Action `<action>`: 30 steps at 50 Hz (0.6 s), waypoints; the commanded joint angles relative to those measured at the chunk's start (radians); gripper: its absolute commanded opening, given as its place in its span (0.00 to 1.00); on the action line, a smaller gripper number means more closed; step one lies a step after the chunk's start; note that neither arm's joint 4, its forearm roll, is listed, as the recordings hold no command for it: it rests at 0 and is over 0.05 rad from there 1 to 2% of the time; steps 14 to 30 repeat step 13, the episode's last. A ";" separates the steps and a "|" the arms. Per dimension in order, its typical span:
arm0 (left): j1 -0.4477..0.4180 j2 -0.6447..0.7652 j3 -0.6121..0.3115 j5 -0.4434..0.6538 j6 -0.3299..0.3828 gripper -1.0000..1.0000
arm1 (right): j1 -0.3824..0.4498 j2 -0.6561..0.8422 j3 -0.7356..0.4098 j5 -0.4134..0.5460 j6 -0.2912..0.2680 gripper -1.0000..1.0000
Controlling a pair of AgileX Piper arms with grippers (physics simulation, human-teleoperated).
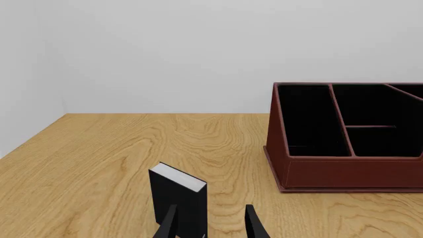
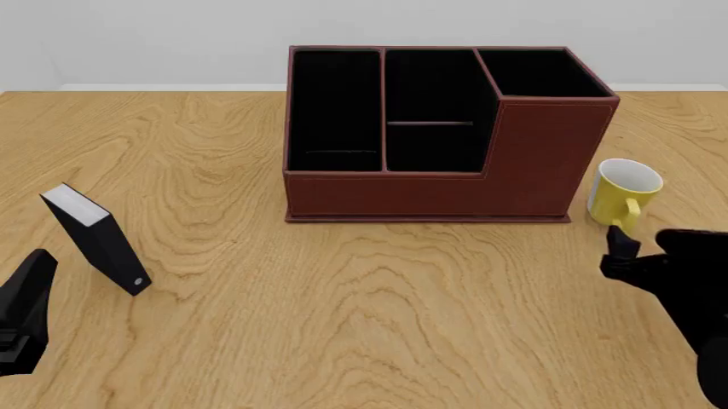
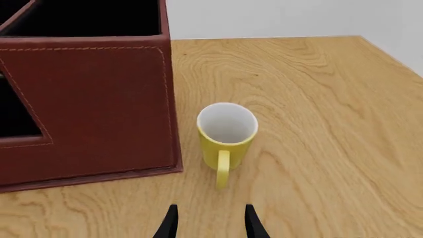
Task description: Pick up the yellow and white mug and place it to the right of the caddy.
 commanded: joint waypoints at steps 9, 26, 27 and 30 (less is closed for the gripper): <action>0.000 0.000 0.000 0.000 0.000 1.00 | 0.020 -0.172 0.103 0.035 -0.012 1.00; 0.000 0.000 0.000 0.000 0.000 1.00 | 0.023 -0.239 0.106 0.086 -0.012 1.00; 0.000 0.000 0.000 0.000 0.000 1.00 | 0.023 -0.239 0.106 0.086 -0.012 1.00; 0.000 0.000 0.000 0.000 0.000 1.00 | 0.023 -0.239 0.106 0.086 -0.012 1.00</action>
